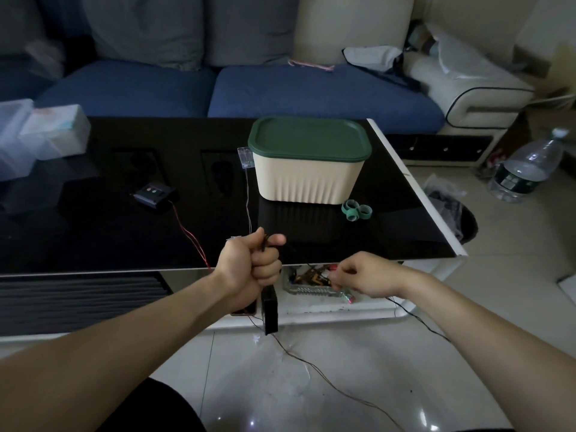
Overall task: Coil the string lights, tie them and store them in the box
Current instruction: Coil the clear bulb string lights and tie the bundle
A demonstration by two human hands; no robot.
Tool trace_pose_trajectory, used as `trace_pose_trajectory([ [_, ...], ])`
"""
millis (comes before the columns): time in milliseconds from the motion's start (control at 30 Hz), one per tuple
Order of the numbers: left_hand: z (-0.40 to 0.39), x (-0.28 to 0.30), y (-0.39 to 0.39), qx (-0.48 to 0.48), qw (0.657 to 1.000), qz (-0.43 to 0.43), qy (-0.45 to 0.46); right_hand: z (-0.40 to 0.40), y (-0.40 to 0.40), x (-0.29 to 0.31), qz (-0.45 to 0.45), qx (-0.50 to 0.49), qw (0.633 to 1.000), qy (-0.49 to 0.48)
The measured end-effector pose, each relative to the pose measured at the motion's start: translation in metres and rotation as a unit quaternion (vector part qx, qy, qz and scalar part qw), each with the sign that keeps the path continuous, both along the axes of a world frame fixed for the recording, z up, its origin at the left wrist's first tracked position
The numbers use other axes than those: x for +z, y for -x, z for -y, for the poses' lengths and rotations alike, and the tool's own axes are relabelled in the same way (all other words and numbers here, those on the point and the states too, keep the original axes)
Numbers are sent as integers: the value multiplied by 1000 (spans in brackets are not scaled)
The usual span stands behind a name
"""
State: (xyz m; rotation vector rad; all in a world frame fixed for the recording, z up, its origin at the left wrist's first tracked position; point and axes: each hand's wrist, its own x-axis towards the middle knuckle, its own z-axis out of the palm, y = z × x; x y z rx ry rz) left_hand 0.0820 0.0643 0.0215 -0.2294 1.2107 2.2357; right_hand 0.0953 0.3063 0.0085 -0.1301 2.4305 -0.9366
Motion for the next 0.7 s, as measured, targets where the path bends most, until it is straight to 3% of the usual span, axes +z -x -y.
trace_pose_trajectory([
  [133,-4,5,-4,13,1000,-13,7,28,-8,4,-40,42,997,-51],
  [400,-10,14,-7,-27,1000,3,-2,67,-30,20,-165,148,973,-62],
  [533,-11,9,-7,-74,996,24,44,69,-32,25,-213,158,964,24],
  [700,-16,-2,-10,-188,978,-35,80,55,-24,23,-340,104,935,8],
])
